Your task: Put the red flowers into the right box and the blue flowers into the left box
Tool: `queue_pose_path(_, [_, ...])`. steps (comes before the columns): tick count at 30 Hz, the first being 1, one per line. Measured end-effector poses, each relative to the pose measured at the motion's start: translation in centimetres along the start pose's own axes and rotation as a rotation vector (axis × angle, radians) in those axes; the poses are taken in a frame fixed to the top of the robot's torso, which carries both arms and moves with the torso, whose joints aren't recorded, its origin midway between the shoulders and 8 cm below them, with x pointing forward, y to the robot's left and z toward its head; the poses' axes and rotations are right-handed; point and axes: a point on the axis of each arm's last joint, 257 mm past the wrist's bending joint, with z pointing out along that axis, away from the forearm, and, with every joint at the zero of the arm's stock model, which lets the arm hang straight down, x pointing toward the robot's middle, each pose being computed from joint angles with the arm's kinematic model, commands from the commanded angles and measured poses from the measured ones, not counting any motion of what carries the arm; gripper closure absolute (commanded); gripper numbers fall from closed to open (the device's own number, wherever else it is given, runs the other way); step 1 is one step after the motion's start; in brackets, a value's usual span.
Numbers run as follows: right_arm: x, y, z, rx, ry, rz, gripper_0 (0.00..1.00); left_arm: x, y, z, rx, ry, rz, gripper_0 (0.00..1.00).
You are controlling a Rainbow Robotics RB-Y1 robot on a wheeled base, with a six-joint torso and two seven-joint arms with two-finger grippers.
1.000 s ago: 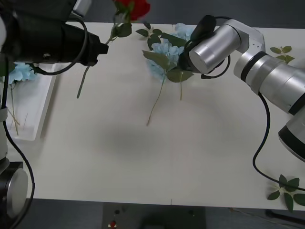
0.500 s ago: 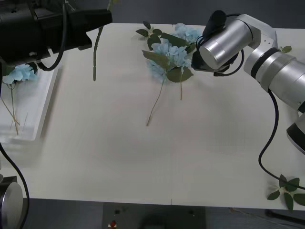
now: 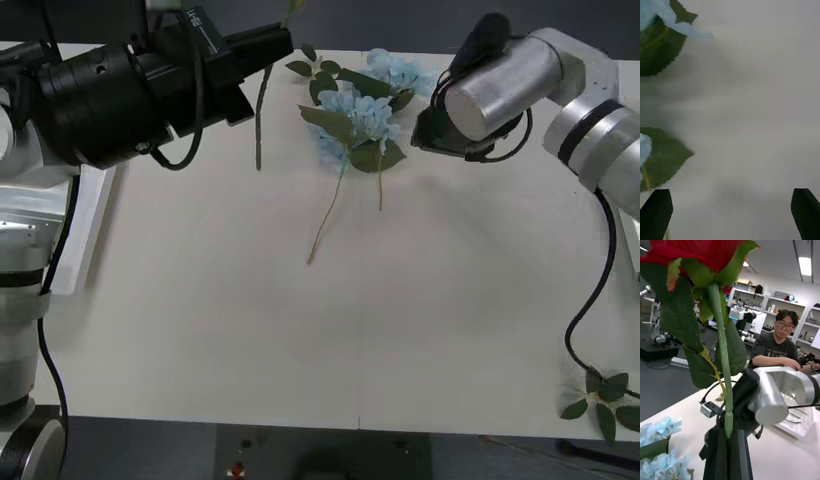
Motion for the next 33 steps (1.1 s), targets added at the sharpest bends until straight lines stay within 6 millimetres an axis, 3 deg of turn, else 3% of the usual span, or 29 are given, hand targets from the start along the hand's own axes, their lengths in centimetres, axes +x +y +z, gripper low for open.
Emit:
queue_pose_path(5, [-2.6, -0.8, -6.4, -0.133, 0.043, -0.037, 0.08, -0.2, -0.3, 0.2, 0.007, -0.011, -0.009, 1.0])
queue_pose_path(9, [-4.5, -2.9, -11.9, -0.215, 0.046, -0.153, 0.08, -0.2, -0.3, 0.2, 0.007, -0.011, -0.009, 1.0])
queue_pose_path(13, [-5.1, -4.8, -16.6, -0.299, 0.046, -0.25, 0.08, -0.2, -0.3, 0.2, 0.007, -0.011, -0.009, 1.0])
queue_pose_path(17, [-4.7, -7.3, -19.8, -0.35, 0.034, -0.541, 0.08, -0.2, -0.3, 0.2, 0.008, -0.011, -0.009, 1.0])
queue_pose_path(19, [-4.6, -7.6, -21.1, -0.394, 0.007, -0.701, 0.08, -0.2, -0.3, 0.2, 0.008, -0.011, -0.009, 1.0])
queue_pose_path(22, [-3.8, -6.5, -22.1, -0.508, -0.03, -0.767, 0.08, -0.2, -0.3, 0.2, 0.008, -0.011, -0.009, 1.0])
queue_pose_path(25, [-2.7, -3.1, -23.5, -0.794, -0.129, -0.645, 0.04, -0.2, -0.3, 0.2, 0.008, -0.011, -0.009, 1.0])
queue_pose_path(28, [0.2, -3.8, -21.5, -0.879, -0.217, -0.732, 0.0, -0.2, -0.3, 0.2, 0.008, -0.011, -0.009, 1.0])
queue_pose_path(31, [2.7, -3.7, -20.2, -0.988, -0.22, -0.539, 0.0, -0.1, -0.4, 0.2, 0.009, -0.01, -0.009, 1.0])
queue_pose_path(33, [4.3, -3.9, -18.3, -0.991, -0.21, -0.46, 0.0, -0.1, -0.5, 0.3, 0.012, -0.008, -0.01, 1.0])
